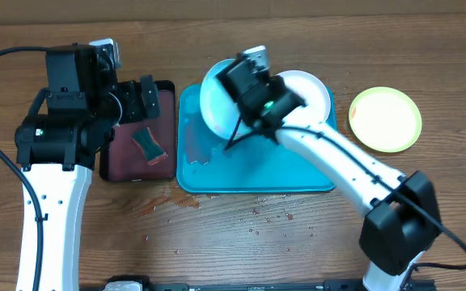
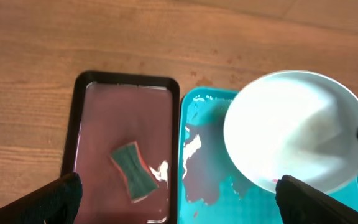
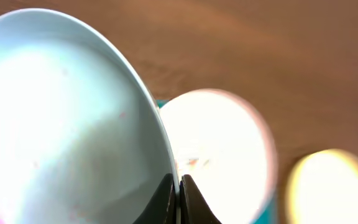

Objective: Clean dirty plates on tray and stack at the side
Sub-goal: 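Carry the light-blue plate right and lay it on the yellow plate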

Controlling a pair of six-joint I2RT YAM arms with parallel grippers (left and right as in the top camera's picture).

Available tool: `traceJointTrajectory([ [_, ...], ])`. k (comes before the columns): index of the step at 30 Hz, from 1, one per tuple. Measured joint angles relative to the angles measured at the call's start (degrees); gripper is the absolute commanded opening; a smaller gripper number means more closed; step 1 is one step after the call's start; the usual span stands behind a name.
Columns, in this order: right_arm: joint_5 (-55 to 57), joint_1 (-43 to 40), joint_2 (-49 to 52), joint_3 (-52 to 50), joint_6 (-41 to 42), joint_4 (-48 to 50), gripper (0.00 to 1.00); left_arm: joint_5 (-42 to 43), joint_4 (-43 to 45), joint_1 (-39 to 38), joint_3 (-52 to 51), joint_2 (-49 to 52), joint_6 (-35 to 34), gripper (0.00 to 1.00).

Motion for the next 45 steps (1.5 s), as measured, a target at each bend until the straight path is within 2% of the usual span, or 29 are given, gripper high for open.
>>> traceJointTrajectory([
  [7,-26.0,-11.2,0.0,0.0,6.0,-1.0,0.04,0.0,-3.7,0.0,0.0,1.0,0.0,1.00],
  [10,-32.3,-18.2,0.0,0.0,7.2,-4.5,0.04,0.0,-3.9,0.0,0.0,1.9,0.0,1.00],
  [17,-34.9,-36.6,0.0,0.0,8.0,-13.2,0.04,0.0,-4.0,0.0,0.0,2.3,0.0,1.00],
  [25,-34.2,-54.0,-0.3,-1.5,5.6,-14.1,0.04,-0.4,-3.8,-2.1,0.0,2.3,0.0,1.00],
  [34,-31.4,-60.4,-0.7,-10.3,5.0,-8.4,0.04,-1.0,-2.5,-4.0,0.0,2.3,0.0,1.00],
  [43,-27.9,-60.4,-0.7,-10.5,4.6,-6.0,0.04,-1.3,-2.2,-4.2,0.0,2.3,0.0,1.00],
  [44,-27.7,-60.4,-0.7,-10.5,4.6,-6.1,0.08,-1.3,-2.2,-4.2,0.0,2.3,0.0,1.00],
  [45,-27.5,-60.4,-0.7,-10.5,4.7,-6.4,0.19,-1.3,-2.2,-4.2,0.0,2.3,0.0,1.00],
])
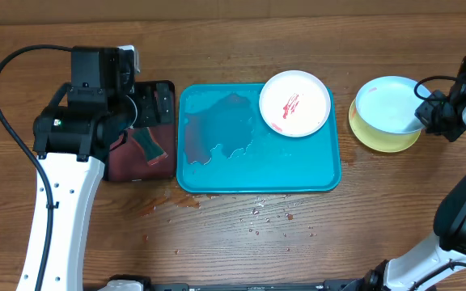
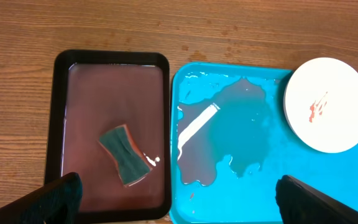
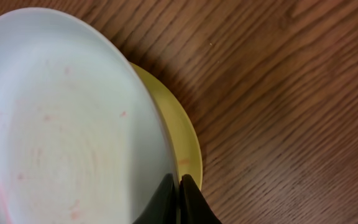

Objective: Clean dirty plates on tray and stack at the side
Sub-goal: 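Carry the light-blue plate right and lay it on the yellow plate, then grip the white plate's rim with the right gripper and drag it to tray center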

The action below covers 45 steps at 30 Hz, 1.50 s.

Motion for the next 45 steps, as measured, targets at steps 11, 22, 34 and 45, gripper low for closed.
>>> traceJointTrajectory([
  [11,0.0,0.0,0.0,0.0,-0.5,-3.4,0.54,0.0,-0.2,0.0,0.0,0.0,0.0,1.00],
  [22,-7.6,10.1,-5.6,2.4,-0.4,-3.5,0.56,0.0,-0.3,0.0,0.0,0.0,0.0,1.00],
  [34,-8.2,31.0,-2.5,2.0,9.4,0.9,0.99,0.0,-0.6,0.0,0.0,0.0,0.0,1.00],
  [45,-4.1,37.2,4.0,1.9,22.2,-1.6,0.98,0.0,-1.5,0.0,0.0,0.0,0.0,1.00],
])
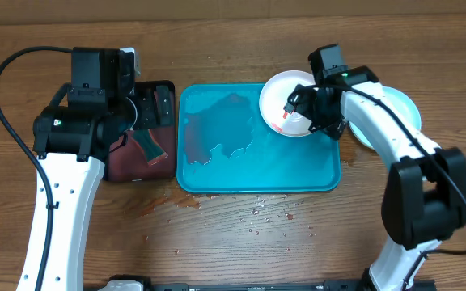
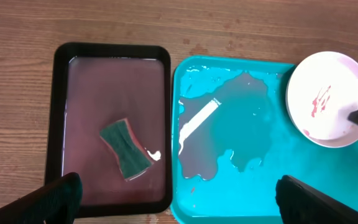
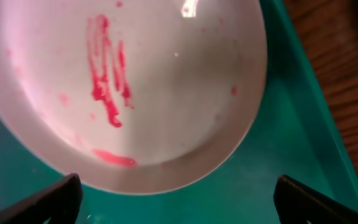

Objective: Clean dirty plates on tray and stack at the side
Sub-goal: 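Grip the white plate's rim with the right gripper and drag it to tray center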

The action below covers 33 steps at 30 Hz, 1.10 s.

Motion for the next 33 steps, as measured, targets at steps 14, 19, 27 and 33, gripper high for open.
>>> traceJointTrajectory([
  [14,2.7,-0.2,6.0,-0.3,6.8,5.1,0.42,0.0,-0.3,0.0,0.0,0.0,0.0,1.00],
  [19,2.9,-0.2,8.2,-0.3,7.6,5.9,0.14,0.0,-0.4,0.0,0.0,0.0,0.0,1.00],
  [27,1.8,-0.4,7.9,0.1,7.0,7.0,0.04,0.0,-0.4,0.0,0.0,0.0,0.0,1.00],
  [33,-0.7,0.2,7.9,0.1,-0.3,2.4,0.04,0.0,-0.5,0.0,0.0,0.0,0.0,1.00],
])
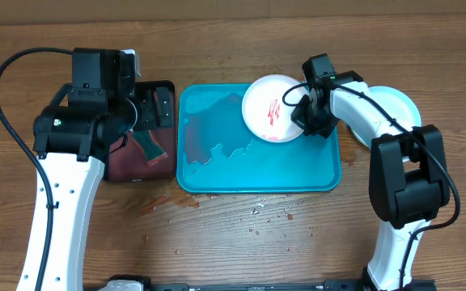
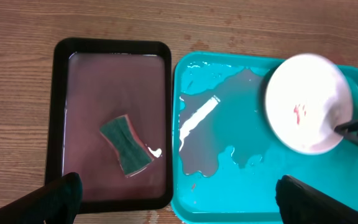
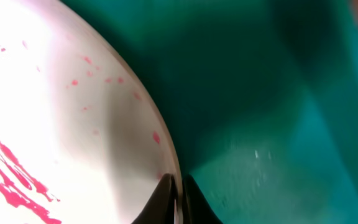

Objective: Clean dirty plates on tray and stack at the side
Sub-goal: 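Grip the white plate's rim with the right gripper and drag it to tray center, then grasp the sponge in the black tray with the left gripper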

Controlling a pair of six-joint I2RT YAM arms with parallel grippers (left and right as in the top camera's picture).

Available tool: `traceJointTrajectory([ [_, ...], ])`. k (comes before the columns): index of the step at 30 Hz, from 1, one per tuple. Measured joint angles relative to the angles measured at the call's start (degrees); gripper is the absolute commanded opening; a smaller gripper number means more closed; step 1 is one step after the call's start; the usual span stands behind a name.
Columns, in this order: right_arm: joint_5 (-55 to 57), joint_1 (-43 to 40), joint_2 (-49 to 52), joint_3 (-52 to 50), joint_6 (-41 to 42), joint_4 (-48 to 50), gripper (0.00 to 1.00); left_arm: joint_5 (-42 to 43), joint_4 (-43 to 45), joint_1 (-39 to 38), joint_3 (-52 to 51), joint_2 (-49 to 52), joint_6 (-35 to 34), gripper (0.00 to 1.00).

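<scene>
A white plate smeared with red [image 1: 269,109] is tilted up over the far right part of the teal tray [image 1: 298,168]. My right gripper [image 1: 303,114] is shut on the plate's right rim. In the right wrist view the fingertips [image 3: 178,194] pinch the thin edge of the plate [image 3: 55,118], with the tray [image 3: 278,124] behind. The left wrist view shows the same plate [image 2: 303,102]. My left gripper [image 1: 154,109] hangs open over the dark tray [image 1: 128,166], well above the sponge [image 1: 150,144], with nothing between its fingers [image 2: 61,193].
A pale blue plate [image 1: 396,103] lies on the table to the right of the teal tray. A reddish puddle [image 2: 241,124] covers the tray's left half. The sponge [image 2: 126,147] sits in murky water in the dark tray [image 2: 58,124]. Droplets speckle the wood in front.
My right gripper was open above the stained white plate lying flat in the tray's far right corner. Now it is shut on the rim, and the plate is tilted and further left.
My right gripper first held a pale blue plate up over the teal tray. Then it held that plate on the yellow plate at the right. Later the blue plate lay there alone and the gripper was open at the stained plate, which it now grips. The left arm barely moved.
</scene>
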Motion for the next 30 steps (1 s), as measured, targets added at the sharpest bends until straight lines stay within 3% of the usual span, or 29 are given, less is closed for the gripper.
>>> traceJointTrajectory([
  [7,-1.9,3.5,0.0,0.1,-8.1,-3.4,0.04,0.0,0.0,0.0,0.0,0.0,0.0,1.00],
  [19,-3.2,6.4,0.0,0.1,-10.8,-3.8,0.04,-3.5,-1.1,0.0,0.0,2.7,0.2,1.00],
  [21,-3.1,6.4,0.0,0.1,-10.7,-3.8,0.32,-3.8,-1.3,0.0,0.0,4.2,0.2,1.00],
  [24,-3.1,6.6,0.2,0.1,-11.3,-4.7,0.57,-4.9,-1.6,0.0,0.0,7.6,0.2,1.00],
  [30,-3.1,6.9,0.2,1.1,-12.3,-8.8,0.64,-8.6,-1.7,0.0,-0.1,13.0,0.1,0.99],
])
